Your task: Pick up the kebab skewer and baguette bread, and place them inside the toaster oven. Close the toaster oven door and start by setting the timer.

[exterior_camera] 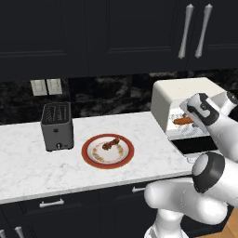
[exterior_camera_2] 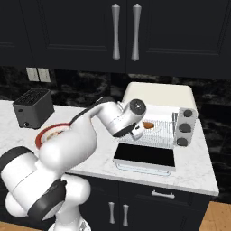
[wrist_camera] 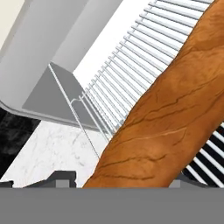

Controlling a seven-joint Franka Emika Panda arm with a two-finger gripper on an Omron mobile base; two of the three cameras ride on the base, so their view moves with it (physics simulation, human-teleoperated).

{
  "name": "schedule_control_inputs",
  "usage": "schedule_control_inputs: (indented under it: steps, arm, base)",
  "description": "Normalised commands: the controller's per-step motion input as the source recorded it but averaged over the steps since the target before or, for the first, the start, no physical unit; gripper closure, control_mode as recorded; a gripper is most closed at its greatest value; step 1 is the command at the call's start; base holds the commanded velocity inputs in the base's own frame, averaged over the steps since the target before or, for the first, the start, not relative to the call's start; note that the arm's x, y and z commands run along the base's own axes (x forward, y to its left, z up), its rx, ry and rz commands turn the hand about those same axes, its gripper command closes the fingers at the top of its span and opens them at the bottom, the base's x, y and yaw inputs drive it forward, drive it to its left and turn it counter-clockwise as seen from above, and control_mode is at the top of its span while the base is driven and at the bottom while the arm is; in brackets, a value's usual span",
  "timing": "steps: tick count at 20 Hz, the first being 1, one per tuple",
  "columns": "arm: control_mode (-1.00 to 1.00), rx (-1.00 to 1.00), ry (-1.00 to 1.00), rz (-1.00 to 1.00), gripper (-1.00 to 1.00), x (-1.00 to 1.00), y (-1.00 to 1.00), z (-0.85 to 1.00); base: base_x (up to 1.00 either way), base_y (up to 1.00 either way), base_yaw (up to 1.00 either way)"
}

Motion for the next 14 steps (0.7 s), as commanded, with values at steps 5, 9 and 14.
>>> schedule_control_inputs:
  steps: [5, 9, 14]
  arm:
    - [-1.0, 0.04, 0.04, 0.0, 1.0, 0.36, -0.44, -0.03]
    - [-1.0, 0.05, -0.01, 0.0, 1.0, 0.1, -0.26, -0.32]
    - [-1.0, 0.04, -0.02, 0.0, 1.0, 0.28, -0.34, -0.2]
  base:
    - [0.0, 0.0, 0.0]
    - [0.0, 0.0, 0.0]
    - [0.0, 0.0, 0.0]
